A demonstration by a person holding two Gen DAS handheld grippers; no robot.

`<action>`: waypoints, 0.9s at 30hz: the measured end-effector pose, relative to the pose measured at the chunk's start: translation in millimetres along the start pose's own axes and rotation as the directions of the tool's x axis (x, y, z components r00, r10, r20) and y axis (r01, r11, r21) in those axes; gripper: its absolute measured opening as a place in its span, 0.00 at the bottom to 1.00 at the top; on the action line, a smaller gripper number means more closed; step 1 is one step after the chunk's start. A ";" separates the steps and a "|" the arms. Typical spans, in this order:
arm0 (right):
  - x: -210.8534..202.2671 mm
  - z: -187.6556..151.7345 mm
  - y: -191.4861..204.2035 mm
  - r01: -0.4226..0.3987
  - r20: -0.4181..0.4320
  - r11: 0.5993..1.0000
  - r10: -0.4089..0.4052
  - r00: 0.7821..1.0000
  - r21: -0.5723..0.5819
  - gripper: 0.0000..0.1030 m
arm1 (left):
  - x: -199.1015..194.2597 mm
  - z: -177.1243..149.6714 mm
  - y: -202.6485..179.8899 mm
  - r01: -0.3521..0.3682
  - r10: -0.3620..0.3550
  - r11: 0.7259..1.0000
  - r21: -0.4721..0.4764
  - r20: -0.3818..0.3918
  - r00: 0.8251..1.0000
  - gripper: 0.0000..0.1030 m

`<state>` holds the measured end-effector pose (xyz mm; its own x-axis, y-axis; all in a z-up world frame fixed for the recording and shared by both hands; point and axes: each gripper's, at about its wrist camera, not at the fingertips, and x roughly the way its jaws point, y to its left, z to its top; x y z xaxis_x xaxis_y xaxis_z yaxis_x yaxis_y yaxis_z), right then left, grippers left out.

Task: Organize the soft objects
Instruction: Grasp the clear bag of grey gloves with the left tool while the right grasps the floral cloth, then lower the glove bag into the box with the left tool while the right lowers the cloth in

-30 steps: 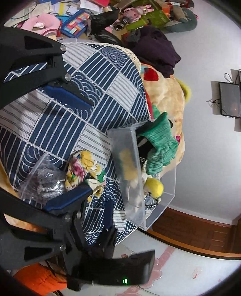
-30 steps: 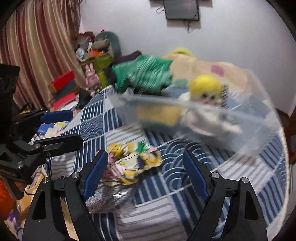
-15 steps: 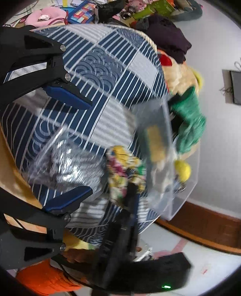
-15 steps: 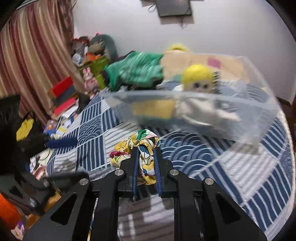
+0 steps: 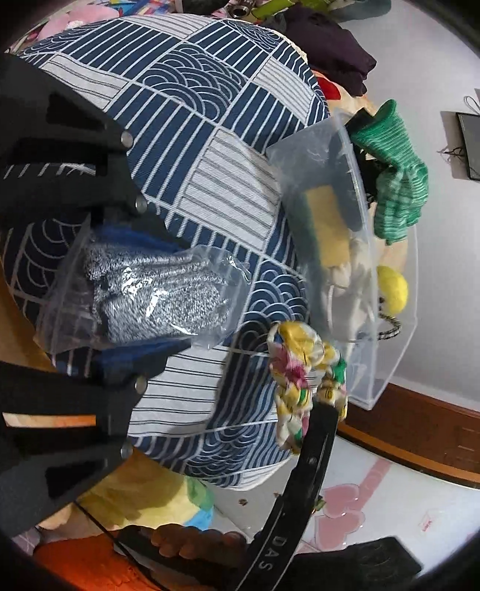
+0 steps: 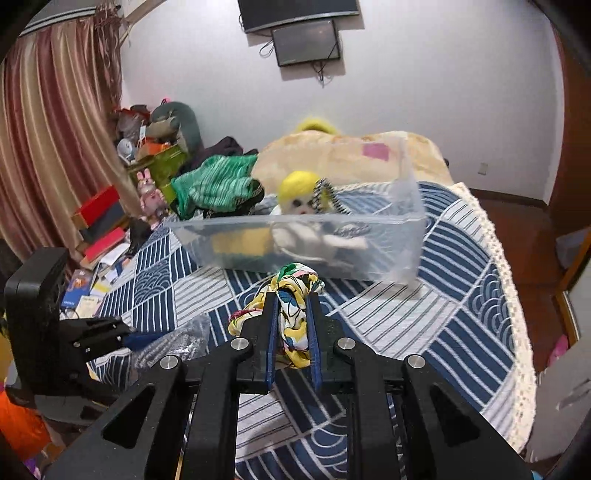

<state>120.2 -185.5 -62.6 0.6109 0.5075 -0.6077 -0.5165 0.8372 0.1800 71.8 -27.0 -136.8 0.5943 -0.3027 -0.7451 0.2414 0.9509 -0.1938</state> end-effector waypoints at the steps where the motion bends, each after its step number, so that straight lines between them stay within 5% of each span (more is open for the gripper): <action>1: -2.4 1.1 -0.9 0.000 0.009 1.000 0.000 1.000 0.003 0.13 | -2.2 3.2 2.0 -0.001 0.001 1.000 -0.003 0.006 1.000 0.37; 10: -27.2 14.2 -8.2 0.010 0.098 1.000 -0.011 0.995 0.008 0.13 | -36.6 40.6 2.4 -0.021 0.019 1.000 0.013 0.141 0.990 0.37; 18: -42.0 38.8 -15.4 0.036 0.187 0.999 -0.037 0.982 0.011 0.13 | -64.1 86.6 8.0 -0.014 0.010 1.000 0.010 0.292 0.956 0.37; 27: -27.1 62.6 -18.6 0.128 0.210 0.992 -0.121 0.970 -0.019 0.13 | -38.0 127.6 18.7 -0.036 0.051 0.998 -0.049 0.345 0.937 0.37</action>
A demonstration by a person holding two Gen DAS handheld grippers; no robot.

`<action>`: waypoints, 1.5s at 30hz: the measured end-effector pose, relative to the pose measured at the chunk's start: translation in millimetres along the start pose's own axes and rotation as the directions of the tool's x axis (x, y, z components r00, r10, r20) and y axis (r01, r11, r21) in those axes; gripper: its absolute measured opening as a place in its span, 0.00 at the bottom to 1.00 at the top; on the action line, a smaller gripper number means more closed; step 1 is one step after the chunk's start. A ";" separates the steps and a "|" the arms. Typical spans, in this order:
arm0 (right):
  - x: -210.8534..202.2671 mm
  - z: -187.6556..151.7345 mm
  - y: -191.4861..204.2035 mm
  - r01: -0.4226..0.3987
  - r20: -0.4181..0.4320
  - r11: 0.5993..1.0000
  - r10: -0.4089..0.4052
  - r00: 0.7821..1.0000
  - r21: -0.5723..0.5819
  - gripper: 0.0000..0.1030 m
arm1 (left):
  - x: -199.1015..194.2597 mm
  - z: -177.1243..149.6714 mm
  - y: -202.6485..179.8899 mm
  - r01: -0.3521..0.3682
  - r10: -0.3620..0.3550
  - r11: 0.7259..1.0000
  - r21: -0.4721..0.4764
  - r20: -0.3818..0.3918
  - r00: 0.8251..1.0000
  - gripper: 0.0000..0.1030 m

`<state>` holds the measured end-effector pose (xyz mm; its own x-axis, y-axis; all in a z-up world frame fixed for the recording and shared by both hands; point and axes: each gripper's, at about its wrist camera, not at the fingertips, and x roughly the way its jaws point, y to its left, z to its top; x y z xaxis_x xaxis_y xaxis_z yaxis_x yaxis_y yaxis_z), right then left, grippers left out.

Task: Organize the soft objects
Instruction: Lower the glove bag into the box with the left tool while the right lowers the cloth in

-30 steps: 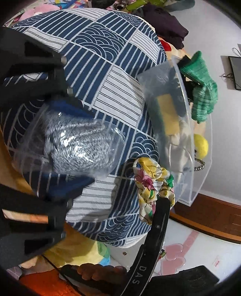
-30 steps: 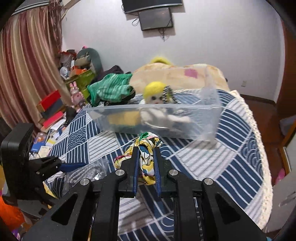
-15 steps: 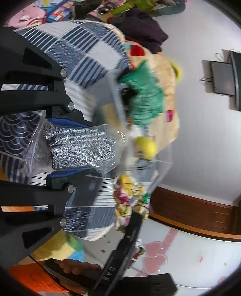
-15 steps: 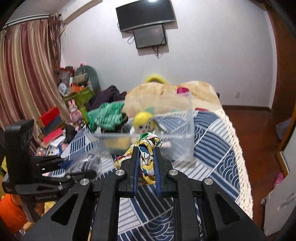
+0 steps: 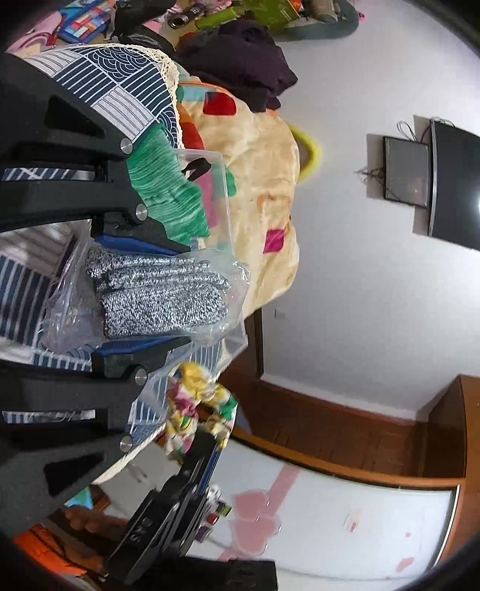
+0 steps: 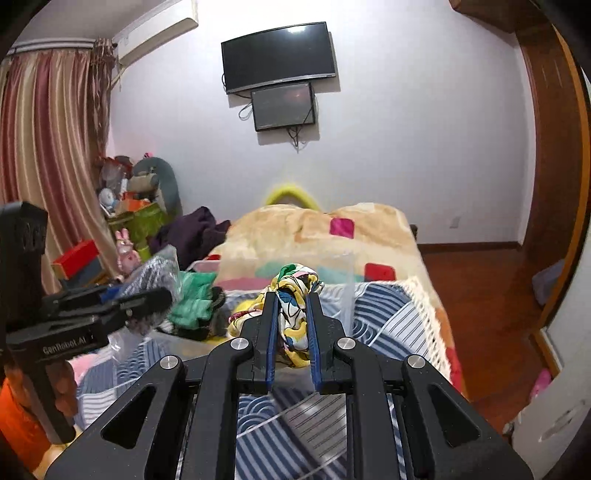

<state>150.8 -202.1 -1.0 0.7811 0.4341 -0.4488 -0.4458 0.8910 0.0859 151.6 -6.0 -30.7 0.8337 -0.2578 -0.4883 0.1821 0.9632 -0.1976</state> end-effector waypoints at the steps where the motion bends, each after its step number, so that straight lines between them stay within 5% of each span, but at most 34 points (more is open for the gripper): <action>1: 4.0 0.4 0.2 0.009 -0.007 1.000 -0.009 1.000 -0.008 0.13 | 5.5 -0.8 0.3 -0.005 0.005 1.000 -0.004 -0.007 1.000 0.37; 17: 69.6 -14.1 8.6 0.013 -0.177 0.998 -0.023 0.984 -0.055 0.13 | 74.5 -8.2 9.1 -0.062 0.058 0.998 -0.031 -0.113 0.992 0.38; 22: 64.5 -18.3 8.7 -0.001 -0.192 0.998 -0.012 0.981 -0.069 0.16 | 77.9 -15.2 4.0 -0.080 0.086 0.996 0.050 -0.144 0.986 0.63; 29: 49.4 -17.1 10.5 -0.001 -0.170 0.995 -0.016 0.985 -0.097 0.32 | 58.9 -22.8 -4.0 -0.073 0.085 0.993 0.089 -0.143 0.986 0.67; 33: 38.1 -14.0 8.2 0.002 -0.142 0.996 -0.015 0.990 -0.092 0.41 | 34.2 -20.0 -1.9 -0.044 0.049 0.998 0.041 -0.107 0.993 0.70; 45: -12.9 13.0 13.3 -0.059 0.001 0.997 0.059 0.998 -0.047 0.42 | -55.5 3.1 -17.8 -0.050 0.046 0.998 0.033 0.098 0.994 0.70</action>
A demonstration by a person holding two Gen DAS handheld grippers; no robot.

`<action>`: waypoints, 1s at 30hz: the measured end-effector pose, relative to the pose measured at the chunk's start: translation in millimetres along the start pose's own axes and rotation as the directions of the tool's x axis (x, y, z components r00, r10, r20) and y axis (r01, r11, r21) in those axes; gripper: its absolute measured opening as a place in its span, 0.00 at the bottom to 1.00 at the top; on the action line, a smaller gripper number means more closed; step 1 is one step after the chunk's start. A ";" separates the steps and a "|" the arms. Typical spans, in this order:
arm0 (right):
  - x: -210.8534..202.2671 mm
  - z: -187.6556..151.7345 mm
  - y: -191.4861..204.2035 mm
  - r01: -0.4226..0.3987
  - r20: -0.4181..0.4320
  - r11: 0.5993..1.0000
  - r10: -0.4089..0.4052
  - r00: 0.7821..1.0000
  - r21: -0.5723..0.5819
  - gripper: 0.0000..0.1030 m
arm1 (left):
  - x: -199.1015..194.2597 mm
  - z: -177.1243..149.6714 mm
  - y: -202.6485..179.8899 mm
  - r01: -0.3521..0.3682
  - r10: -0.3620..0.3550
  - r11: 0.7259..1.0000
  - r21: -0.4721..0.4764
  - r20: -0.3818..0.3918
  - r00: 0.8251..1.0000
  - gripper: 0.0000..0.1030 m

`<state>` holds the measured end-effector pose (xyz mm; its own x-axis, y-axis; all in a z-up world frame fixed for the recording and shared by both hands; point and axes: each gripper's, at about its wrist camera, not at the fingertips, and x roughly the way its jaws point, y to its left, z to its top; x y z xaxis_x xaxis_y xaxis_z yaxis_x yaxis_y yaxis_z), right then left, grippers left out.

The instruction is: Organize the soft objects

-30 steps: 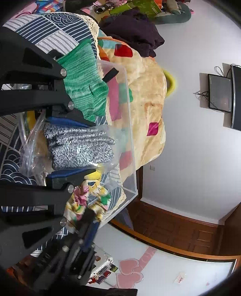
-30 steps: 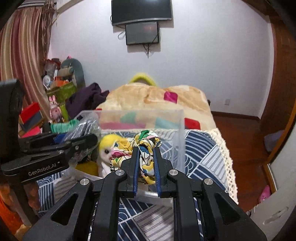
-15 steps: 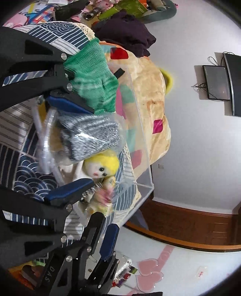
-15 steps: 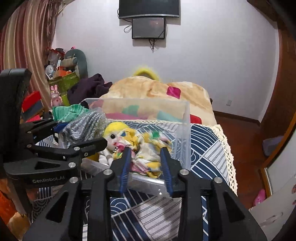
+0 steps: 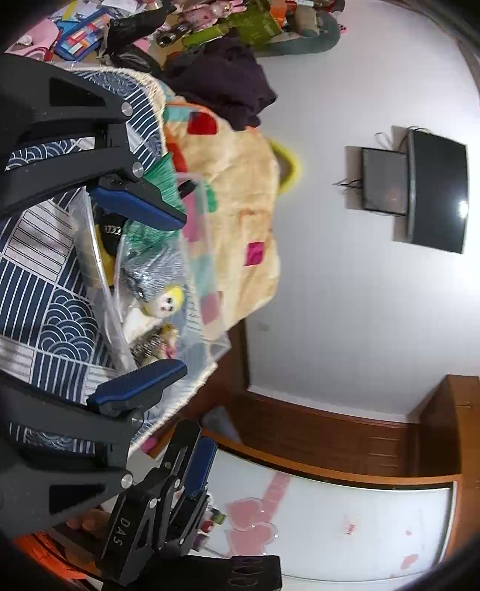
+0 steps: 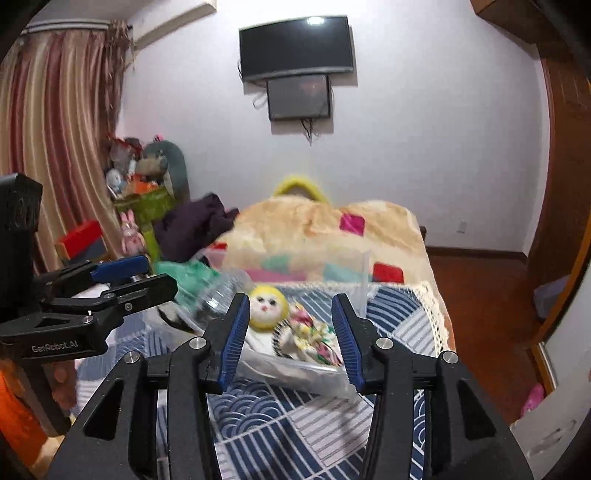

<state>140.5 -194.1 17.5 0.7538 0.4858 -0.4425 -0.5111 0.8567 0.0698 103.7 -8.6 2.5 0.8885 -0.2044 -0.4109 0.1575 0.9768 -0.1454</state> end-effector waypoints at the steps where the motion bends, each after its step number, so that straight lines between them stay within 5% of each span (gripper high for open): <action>1: -6.7 2.9 3.5 -0.004 0.021 1.000 0.004 1.000 -0.005 0.42 | -6.6 2.7 0.1 0.000 0.000 1.000 -0.002 0.018 1.000 0.70; 4: -22.2 9.8 12.2 -0.015 0.073 1.000 0.016 0.997 -0.014 0.42 | -28.1 8.2 -1.3 -0.001 0.002 1.000 -0.014 0.070 0.998 0.70; 9: -42.0 14.8 22.7 -0.030 0.152 0.999 0.032 0.988 -0.014 0.68 | -57.4 10.1 -5.8 -0.022 0.023 1.000 -0.004 0.126 0.992 0.76; 12: -49.9 15.1 29.5 -0.026 0.178 0.999 0.029 0.984 -0.020 0.73 | -72.2 7.8 -13.1 -0.053 0.049 0.998 0.019 0.161 0.986 0.86; 19: -60.6 6.9 37.3 -0.013 0.202 1.000 0.017 0.979 -0.017 0.84 | -92.2 0.3 -18.7 -0.072 0.067 0.997 0.023 0.183 0.981 0.98; 23: -67.2 1.8 41.4 0.021 0.231 1.000 -0.018 0.973 -0.011 0.99 | -96.6 -3.7 -19.3 -0.088 0.084 0.996 0.015 0.185 0.979 0.99; 30: -69.3 0.6 42.9 0.032 0.236 0.999 -0.028 0.971 -0.012 1.00 | -98.4 -8.8 -25.2 -0.109 0.102 0.994 0.027 0.195 0.976 1.00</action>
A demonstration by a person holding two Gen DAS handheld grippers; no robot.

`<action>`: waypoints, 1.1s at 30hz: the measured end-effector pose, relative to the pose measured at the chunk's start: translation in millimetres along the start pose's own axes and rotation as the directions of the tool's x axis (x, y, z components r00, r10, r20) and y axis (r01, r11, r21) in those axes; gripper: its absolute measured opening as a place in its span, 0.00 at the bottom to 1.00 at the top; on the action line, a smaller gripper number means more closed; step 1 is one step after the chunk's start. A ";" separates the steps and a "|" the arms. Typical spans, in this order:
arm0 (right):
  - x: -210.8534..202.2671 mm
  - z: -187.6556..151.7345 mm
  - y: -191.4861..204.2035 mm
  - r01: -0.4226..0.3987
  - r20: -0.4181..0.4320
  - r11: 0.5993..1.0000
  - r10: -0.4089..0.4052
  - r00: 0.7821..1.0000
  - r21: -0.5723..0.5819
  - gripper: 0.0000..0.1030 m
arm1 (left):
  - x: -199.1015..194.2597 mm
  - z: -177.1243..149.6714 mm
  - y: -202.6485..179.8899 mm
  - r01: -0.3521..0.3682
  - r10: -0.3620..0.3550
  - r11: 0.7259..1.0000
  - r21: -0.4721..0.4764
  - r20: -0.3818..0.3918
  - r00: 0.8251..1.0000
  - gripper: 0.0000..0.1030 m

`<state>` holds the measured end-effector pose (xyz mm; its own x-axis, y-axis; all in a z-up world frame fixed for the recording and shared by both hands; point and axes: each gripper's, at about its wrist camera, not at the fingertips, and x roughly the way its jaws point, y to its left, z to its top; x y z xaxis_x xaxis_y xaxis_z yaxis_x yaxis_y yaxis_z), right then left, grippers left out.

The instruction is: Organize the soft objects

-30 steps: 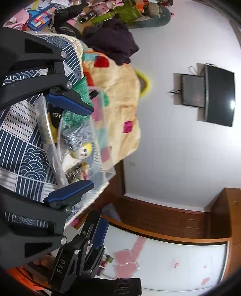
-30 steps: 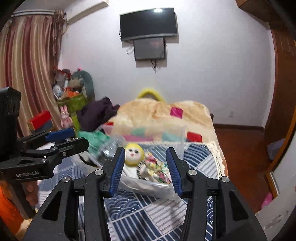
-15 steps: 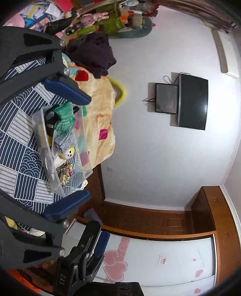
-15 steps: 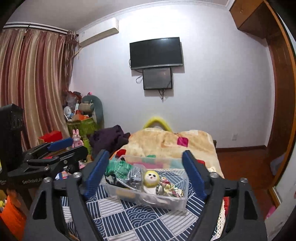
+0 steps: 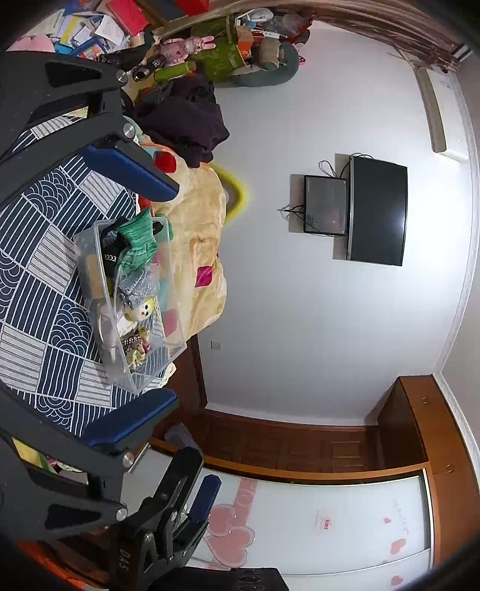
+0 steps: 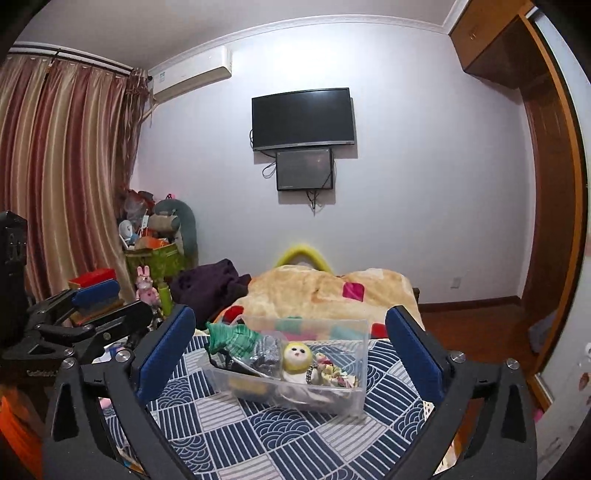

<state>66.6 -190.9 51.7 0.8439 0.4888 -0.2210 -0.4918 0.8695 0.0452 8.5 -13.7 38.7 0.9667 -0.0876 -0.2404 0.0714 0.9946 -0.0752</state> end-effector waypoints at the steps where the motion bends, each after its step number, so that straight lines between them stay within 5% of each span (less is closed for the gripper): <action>1: -0.9 -1.0 -0.4 0.000 0.000 1.000 0.000 1.000 0.001 1.00 | 0.3 -1.1 -0.7 -0.003 0.003 1.000 0.004 0.000 1.000 1.00; 33: -5.3 -4.8 -1.3 0.004 -0.009 1.000 -0.004 1.000 0.014 1.00 | 3.1 -4.2 1.8 -0.008 0.008 1.000 -0.001 -0.012 1.000 1.00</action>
<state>61.8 -195.0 48.1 0.8440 0.4844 -0.2300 -0.4852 0.8725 0.0574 10.6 -12.3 33.7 0.9642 -0.0799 -0.2529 0.0629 0.9952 -0.0745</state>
